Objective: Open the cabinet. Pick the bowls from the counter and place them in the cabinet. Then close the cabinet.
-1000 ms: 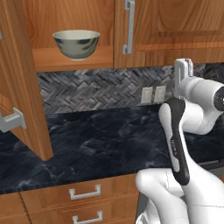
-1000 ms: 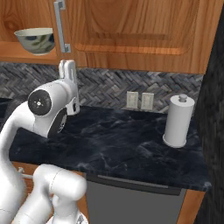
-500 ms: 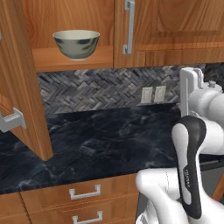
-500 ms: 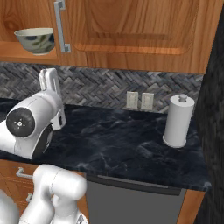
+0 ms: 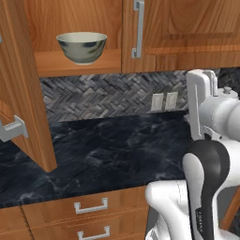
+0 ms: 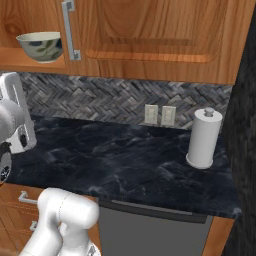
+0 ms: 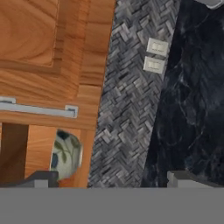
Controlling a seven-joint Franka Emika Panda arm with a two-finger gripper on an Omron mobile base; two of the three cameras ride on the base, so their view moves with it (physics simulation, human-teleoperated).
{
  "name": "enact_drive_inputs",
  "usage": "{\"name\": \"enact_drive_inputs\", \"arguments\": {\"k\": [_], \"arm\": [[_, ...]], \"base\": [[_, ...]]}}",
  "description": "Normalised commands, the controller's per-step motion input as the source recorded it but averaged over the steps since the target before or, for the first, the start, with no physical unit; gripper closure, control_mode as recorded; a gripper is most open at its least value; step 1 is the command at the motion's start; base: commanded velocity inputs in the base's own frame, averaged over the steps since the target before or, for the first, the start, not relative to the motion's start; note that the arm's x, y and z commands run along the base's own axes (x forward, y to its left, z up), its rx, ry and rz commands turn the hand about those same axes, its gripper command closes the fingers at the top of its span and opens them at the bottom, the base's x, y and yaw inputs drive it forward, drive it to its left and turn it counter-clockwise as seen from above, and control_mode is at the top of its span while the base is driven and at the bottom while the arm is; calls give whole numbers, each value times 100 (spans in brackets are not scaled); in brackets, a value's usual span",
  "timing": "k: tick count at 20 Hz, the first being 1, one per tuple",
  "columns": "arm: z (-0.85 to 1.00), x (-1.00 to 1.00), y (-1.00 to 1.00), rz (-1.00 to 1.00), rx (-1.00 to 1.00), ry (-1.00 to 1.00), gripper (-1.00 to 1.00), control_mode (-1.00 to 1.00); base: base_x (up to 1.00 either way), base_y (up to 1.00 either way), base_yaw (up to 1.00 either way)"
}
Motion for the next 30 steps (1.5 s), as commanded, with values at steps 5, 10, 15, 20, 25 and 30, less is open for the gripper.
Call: {"name": "enact_drive_inputs", "arguments": {"k": [5, 10, 15, 20, 25, 30], "arm": [[-15, -36, 100, 0, -6, -2, -100, -100], [-5, -54, 79, 0, 0, -7, -100, -100], [-3, -55, 39, 0, 0, -4, -100, -100], [-2, -66, 39, 0, -17, -8, -100, -100], [0, -58, 47, 0, -39, -18, -100, -100], [0, -68, 26, -3, -30, -12, -100, -100]], "base": [[0, 0, 0], [0, 0, 0], [0, 0, 0], [0, 0, 0], [0, 0, 0], [0, 0, 0]]}}
